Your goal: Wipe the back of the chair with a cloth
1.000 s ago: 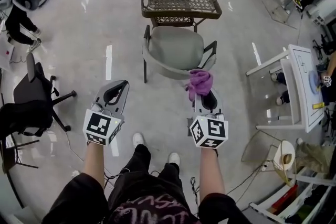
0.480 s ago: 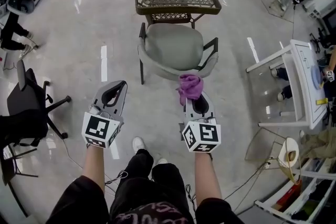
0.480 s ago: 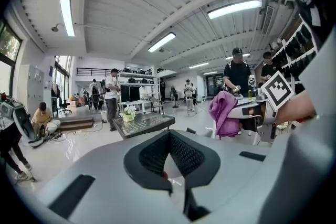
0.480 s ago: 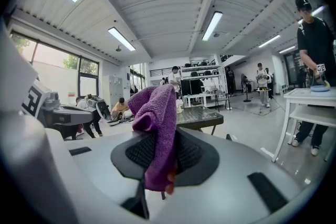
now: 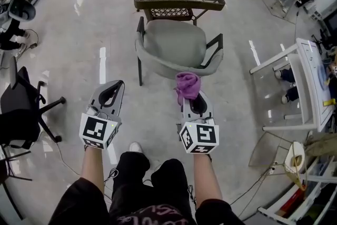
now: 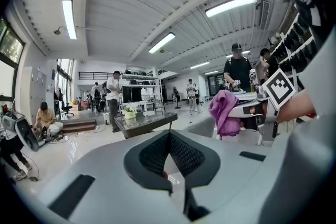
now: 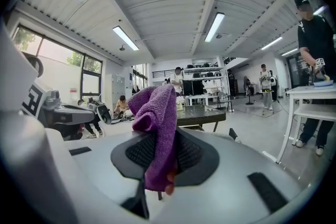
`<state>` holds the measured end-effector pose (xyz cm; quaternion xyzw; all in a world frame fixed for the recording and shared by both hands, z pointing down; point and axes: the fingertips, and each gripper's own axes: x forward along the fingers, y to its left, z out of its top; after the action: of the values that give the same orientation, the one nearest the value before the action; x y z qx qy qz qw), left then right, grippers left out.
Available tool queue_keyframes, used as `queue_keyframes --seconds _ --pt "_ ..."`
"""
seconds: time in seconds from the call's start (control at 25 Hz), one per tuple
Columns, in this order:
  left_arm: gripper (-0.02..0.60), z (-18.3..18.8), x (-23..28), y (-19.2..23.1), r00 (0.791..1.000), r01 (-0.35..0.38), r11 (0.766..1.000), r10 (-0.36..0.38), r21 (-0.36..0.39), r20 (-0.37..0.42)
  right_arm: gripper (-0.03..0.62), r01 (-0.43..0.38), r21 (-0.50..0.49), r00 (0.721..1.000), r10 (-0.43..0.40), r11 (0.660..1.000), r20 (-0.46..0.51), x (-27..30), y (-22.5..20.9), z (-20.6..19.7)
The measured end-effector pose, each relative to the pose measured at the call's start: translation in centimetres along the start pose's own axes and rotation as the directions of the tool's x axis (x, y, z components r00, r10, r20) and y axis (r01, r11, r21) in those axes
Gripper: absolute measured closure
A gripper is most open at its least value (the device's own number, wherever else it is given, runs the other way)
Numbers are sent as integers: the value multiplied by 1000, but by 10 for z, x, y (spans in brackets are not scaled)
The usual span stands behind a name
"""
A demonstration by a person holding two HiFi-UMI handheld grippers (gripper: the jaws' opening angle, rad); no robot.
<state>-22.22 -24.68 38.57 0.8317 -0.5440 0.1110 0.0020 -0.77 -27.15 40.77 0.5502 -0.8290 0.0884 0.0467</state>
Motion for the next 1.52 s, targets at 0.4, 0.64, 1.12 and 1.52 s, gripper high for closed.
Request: queue_keyframes --seconds 0.4,0.64,1.12,1.52 --pt "572 -58 -1 5 999 -40 999 39 20 21 502 -124 -9 992 124 992 4 51 51 -50" --pt "572 -80 -8 20 996 -86 996 86 -16 29 502 -119 0 993 119 993 -10 88 73 -61" --pt "572 -126 10 23 987 -122 992 117 41 110 502 -19 8 998 19 1000 58 110 44 -87" --pt "572 -162 28 2 978 -91 995 81 43 195 502 -18 17 983 15 1000 181 79 4 -83"
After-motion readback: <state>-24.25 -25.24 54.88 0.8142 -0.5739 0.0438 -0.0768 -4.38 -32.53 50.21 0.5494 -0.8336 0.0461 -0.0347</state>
